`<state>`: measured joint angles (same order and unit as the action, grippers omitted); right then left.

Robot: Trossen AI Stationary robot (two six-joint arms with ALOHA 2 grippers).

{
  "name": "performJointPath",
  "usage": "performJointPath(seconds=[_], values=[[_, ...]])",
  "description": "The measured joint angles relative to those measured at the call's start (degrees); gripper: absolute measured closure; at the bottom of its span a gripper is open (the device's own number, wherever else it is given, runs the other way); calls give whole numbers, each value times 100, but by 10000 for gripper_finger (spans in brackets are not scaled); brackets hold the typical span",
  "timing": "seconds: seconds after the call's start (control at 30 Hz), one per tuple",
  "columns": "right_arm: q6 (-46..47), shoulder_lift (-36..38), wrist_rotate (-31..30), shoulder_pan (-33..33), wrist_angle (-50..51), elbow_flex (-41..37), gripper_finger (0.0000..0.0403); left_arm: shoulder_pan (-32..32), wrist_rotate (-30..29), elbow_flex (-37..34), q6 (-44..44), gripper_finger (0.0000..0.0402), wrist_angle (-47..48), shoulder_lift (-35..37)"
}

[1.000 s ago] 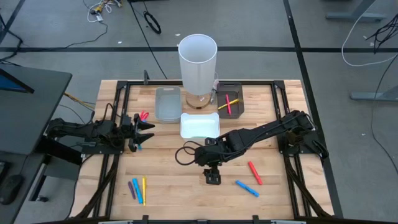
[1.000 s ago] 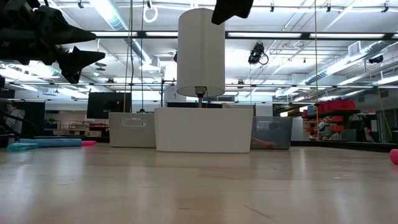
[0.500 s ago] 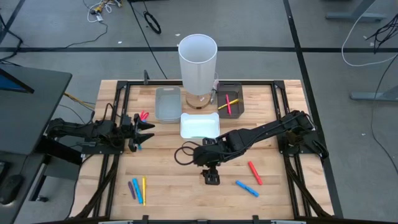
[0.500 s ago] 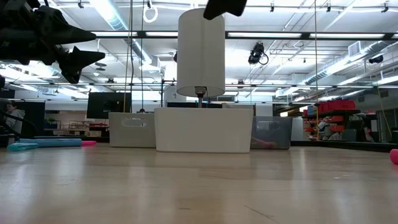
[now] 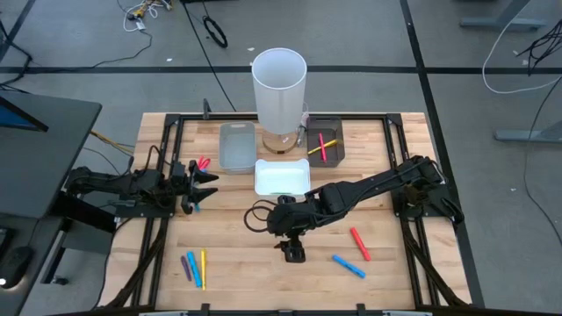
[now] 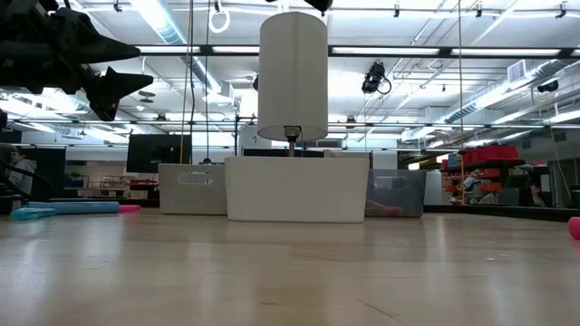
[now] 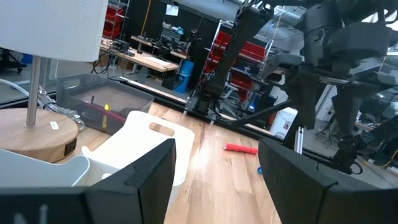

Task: Pick & Place Markers
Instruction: Put the pink marker pen into the black bin

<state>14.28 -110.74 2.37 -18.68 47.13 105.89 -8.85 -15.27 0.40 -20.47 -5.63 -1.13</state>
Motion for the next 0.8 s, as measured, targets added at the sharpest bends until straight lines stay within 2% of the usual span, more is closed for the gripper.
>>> performJointPath(seconds=[0.27,0.53,0.67,0.8], values=[[-23,0,0,25,-1,0,140,1,-304,98,-139,168,196,-8],[9,0,2,133,55,0,140,1,-775,1116,-189,168,1262,-419],[-22,0,4,236,60,0,140,1,-1049,1650,-1004,161,1995,-749],[-192,0,8,372,85,0,140,1,-955,2185,-2065,123,2680,-1095]])
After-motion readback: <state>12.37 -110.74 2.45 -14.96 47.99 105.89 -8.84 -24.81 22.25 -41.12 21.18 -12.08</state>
